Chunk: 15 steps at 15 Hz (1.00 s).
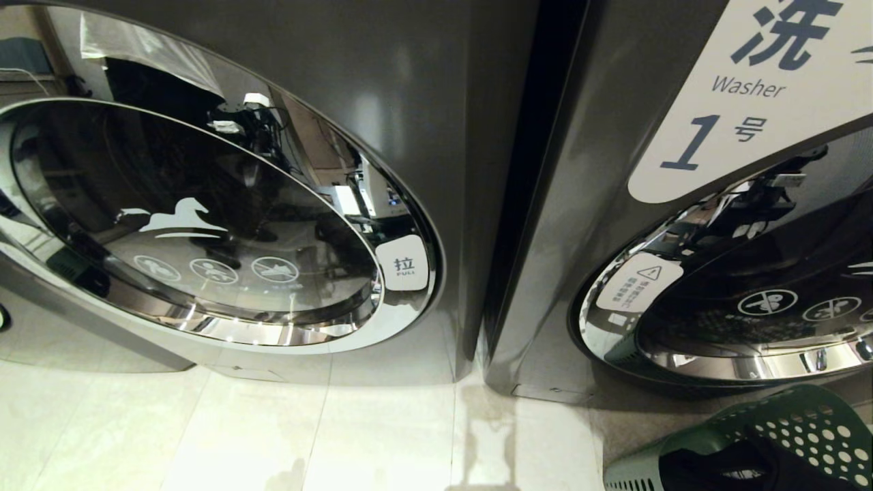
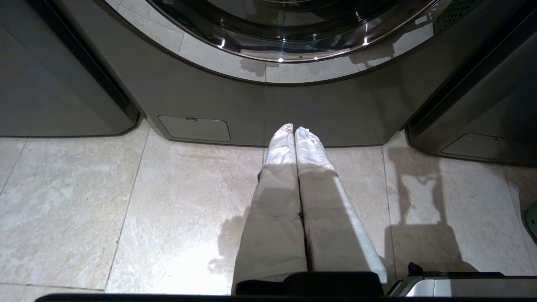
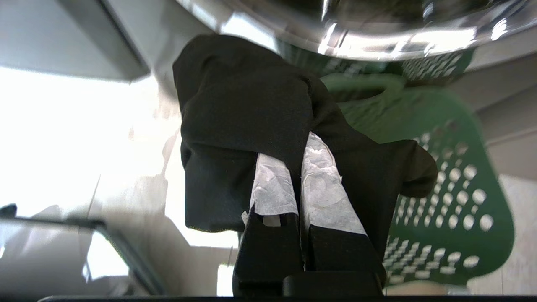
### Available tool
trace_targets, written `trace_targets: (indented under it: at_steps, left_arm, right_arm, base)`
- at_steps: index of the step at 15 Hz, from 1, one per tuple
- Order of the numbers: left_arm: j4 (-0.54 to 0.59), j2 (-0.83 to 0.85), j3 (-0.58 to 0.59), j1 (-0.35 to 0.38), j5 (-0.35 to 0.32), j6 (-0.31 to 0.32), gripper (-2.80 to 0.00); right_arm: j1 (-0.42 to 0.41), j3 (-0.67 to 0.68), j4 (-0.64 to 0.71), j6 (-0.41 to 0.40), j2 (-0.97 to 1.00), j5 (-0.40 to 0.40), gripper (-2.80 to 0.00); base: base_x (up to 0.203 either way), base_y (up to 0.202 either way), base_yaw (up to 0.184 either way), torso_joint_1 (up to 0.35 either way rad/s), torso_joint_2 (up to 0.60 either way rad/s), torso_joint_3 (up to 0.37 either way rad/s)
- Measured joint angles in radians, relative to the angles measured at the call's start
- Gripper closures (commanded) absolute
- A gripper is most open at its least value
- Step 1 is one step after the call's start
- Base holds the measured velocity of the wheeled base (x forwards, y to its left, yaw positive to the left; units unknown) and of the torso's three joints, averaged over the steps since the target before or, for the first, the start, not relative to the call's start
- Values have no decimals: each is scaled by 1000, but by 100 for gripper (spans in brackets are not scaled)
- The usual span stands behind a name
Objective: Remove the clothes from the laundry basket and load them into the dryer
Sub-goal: Take the clothes out of the basket
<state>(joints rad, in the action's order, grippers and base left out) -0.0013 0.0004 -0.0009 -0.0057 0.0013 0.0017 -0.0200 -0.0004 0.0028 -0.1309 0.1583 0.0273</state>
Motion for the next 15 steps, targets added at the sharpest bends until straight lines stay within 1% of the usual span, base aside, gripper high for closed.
trace_targets:
  at_steps: [6,15]
  left_arm:
    - [0,0,0,0,0,0,0]
    - [0,0,0,0,0,0,0]
  right_arm:
    - [6,0,-1,22,-138,-11,0]
    - [6,-1,5,69,-160,-26,0]
  base:
    - [0,0,0,0,0,0]
    - [0,0,0,0,0,0]
